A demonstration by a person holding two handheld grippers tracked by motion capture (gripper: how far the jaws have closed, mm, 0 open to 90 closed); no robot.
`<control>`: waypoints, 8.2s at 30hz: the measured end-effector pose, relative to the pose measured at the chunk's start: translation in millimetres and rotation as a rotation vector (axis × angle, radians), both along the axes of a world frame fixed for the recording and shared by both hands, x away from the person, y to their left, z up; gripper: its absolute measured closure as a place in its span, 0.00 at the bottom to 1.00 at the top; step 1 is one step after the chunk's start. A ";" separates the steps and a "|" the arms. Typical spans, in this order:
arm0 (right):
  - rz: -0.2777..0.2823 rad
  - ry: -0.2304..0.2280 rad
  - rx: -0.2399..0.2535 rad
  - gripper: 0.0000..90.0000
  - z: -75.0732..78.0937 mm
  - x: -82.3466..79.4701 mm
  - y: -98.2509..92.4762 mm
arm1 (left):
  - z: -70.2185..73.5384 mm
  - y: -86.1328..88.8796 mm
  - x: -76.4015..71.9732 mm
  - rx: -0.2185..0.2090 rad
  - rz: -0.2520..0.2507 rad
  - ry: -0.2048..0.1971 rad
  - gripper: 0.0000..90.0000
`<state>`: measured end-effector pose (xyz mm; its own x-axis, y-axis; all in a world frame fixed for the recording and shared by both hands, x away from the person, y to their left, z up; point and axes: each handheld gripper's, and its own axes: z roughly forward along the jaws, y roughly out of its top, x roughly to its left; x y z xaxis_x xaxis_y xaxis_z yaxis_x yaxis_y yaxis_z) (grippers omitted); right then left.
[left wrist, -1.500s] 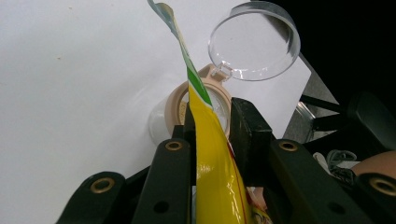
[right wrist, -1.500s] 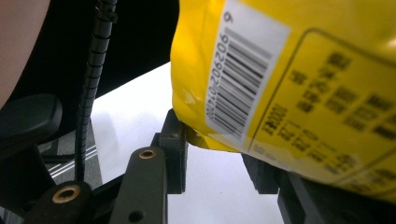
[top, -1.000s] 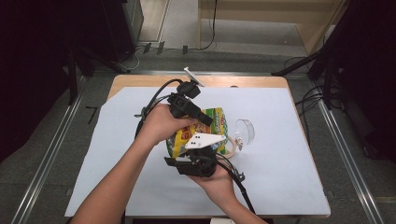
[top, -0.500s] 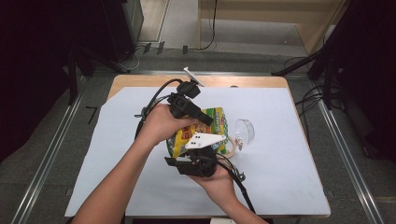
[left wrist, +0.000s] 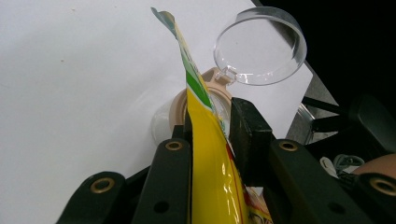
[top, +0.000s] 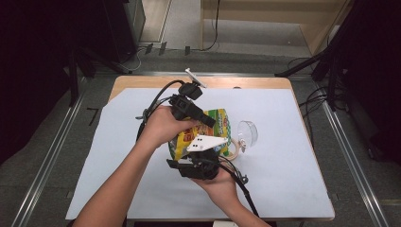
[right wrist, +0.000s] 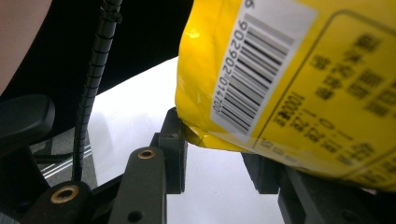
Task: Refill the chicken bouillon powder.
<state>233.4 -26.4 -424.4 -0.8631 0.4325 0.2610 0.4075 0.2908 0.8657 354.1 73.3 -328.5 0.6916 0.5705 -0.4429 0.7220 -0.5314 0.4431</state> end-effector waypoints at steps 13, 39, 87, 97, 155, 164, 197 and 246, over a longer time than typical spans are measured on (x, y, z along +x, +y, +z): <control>0.004 -0.008 -0.012 0.72 -1.4 -0.1 0.2 | 0.0 1.1 -1.7 -0.003 -0.005 -0.010 0.86; 0.024 -0.011 -0.020 0.72 -2.7 4.3 2.8 | 2.0 5.4 -5.1 0.003 0.016 -0.032 0.86; 0.022 0.007 -0.018 0.72 -1.5 3.6 1.3 | -3.6 2.3 2.5 0.010 0.009 0.005 0.85; 0.028 0.008 -0.004 0.72 -0.8 2.6 0.1 | -4.7 2.0 4.4 0.007 0.008 0.021 0.85; 0.018 0.004 -0.023 0.73 -0.2 1.3 0.7 | -1.6 -1.5 -2.0 0.008 0.003 -0.003 0.85; 0.013 0.023 -0.002 0.73 2.2 -0.1 0.0 | -0.7 -2.4 -1.1 0.007 0.003 0.005 0.85; 0.016 0.017 -0.020 0.74 0.8 1.2 -0.7 | -2.2 -3.7 -0.6 0.008 -0.002 0.005 0.84; 0.002 0.027 -0.004 0.74 2.8 -1.7 -0.8 | -1.0 -6.5 -0.4 0.013 -0.010 0.011 0.84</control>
<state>231.7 -27.3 -421.6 -0.8564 0.4322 0.2826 0.4303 0.2946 0.8533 353.7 66.8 -329.6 0.6922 0.5696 -0.4432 0.7217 -0.5442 0.4278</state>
